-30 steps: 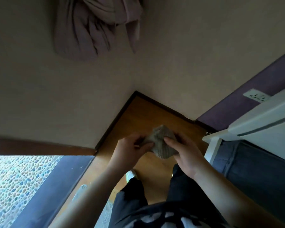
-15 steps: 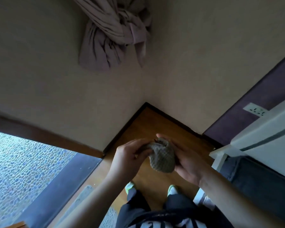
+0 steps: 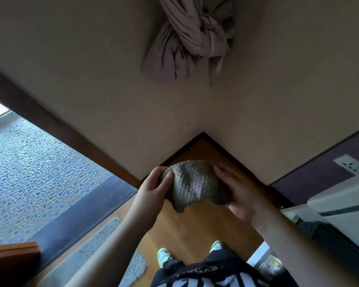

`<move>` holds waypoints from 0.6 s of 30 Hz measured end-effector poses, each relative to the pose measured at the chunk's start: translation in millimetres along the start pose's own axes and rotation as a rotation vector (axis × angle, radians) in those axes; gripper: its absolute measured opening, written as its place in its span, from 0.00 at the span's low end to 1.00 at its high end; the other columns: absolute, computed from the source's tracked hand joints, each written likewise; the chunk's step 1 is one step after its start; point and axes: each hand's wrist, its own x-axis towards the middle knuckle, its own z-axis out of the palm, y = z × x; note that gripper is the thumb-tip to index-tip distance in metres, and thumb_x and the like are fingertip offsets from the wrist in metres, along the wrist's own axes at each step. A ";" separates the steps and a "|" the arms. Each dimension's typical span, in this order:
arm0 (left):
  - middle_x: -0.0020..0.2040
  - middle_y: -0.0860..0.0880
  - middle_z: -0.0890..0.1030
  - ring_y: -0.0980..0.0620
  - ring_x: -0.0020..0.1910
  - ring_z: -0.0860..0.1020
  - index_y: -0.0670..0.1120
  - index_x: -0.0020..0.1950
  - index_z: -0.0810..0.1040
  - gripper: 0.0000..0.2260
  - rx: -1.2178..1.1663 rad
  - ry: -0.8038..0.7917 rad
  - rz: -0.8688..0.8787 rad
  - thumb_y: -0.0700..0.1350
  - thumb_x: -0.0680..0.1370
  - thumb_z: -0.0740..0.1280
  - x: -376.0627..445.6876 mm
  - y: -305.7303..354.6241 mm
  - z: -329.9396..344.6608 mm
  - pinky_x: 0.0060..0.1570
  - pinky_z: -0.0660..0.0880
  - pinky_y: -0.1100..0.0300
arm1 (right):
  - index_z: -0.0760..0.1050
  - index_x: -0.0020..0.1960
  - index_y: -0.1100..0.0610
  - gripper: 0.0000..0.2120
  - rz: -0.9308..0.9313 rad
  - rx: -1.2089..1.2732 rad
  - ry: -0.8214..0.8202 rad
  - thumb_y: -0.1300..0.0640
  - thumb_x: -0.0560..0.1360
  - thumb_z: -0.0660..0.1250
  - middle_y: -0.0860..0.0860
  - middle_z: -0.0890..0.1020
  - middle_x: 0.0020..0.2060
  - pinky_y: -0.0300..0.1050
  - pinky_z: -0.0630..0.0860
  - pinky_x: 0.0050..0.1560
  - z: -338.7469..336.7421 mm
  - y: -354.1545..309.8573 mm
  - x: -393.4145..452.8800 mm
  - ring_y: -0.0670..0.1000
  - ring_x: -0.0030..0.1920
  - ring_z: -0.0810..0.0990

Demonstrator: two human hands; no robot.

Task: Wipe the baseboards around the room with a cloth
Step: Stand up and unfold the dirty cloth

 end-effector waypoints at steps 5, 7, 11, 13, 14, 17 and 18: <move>0.38 0.55 0.83 0.56 0.37 0.81 0.57 0.45 0.83 0.07 0.014 0.060 0.016 0.48 0.80 0.68 -12.2 -8.5 -43.3 0.37 0.76 0.63 | 0.79 0.55 0.61 0.18 -0.093 -0.135 0.008 0.54 0.68 0.72 0.59 0.84 0.52 0.45 0.82 0.44 30.7 -3.1 8.9 0.55 0.51 0.84; 0.43 0.55 0.84 0.57 0.43 0.82 0.58 0.51 0.82 0.05 0.194 0.123 0.083 0.47 0.79 0.70 -13.5 -17.5 -65.4 0.41 0.76 0.64 | 0.79 0.52 0.58 0.14 -0.152 -0.232 -0.013 0.54 0.67 0.73 0.56 0.84 0.47 0.45 0.81 0.45 43.5 -6.0 11.0 0.53 0.49 0.84; 0.43 0.57 0.84 0.55 0.44 0.82 0.61 0.49 0.82 0.11 0.317 0.199 0.145 0.42 0.77 0.72 -14.8 -25.9 -95.8 0.45 0.77 0.58 | 0.81 0.45 0.49 0.07 -0.230 -0.368 -0.088 0.53 0.66 0.73 0.51 0.84 0.43 0.42 0.79 0.43 67.9 -1.2 11.6 0.48 0.46 0.83; 0.45 0.58 0.84 0.56 0.45 0.82 0.60 0.51 0.82 0.11 0.368 0.213 0.185 0.42 0.77 0.72 -12.1 -29.5 -103.9 0.46 0.77 0.59 | 0.82 0.45 0.47 0.08 -0.264 -0.396 -0.094 0.52 0.66 0.73 0.51 0.83 0.44 0.40 0.78 0.43 76.9 4.3 12.4 0.47 0.46 0.83; 0.47 0.58 0.84 0.56 0.47 0.82 0.59 0.52 0.82 0.11 0.388 0.207 0.201 0.42 0.77 0.73 -10.2 -30.8 -105.8 0.47 0.78 0.59 | 0.82 0.46 0.47 0.09 -0.288 -0.414 -0.094 0.51 0.66 0.73 0.51 0.83 0.44 0.39 0.78 0.43 79.4 6.1 13.1 0.47 0.47 0.83; 0.56 0.58 0.80 0.58 0.54 0.79 0.56 0.60 0.80 0.13 0.528 0.167 0.306 0.53 0.76 0.71 -7.7 -28.3 -104.8 0.54 0.75 0.65 | 0.82 0.49 0.47 0.13 -0.337 -0.451 -0.119 0.48 0.65 0.76 0.47 0.84 0.44 0.37 0.78 0.45 83.8 9.6 13.9 0.47 0.48 0.84; 0.58 0.60 0.77 0.59 0.55 0.78 0.56 0.63 0.79 0.17 0.558 0.150 0.346 0.60 0.76 0.68 -8.6 -25.4 -102.6 0.55 0.72 0.70 | 0.82 0.50 0.47 0.15 -0.348 -0.478 -0.128 0.45 0.65 0.77 0.47 0.85 0.44 0.37 0.78 0.45 84.7 11.2 13.4 0.46 0.49 0.84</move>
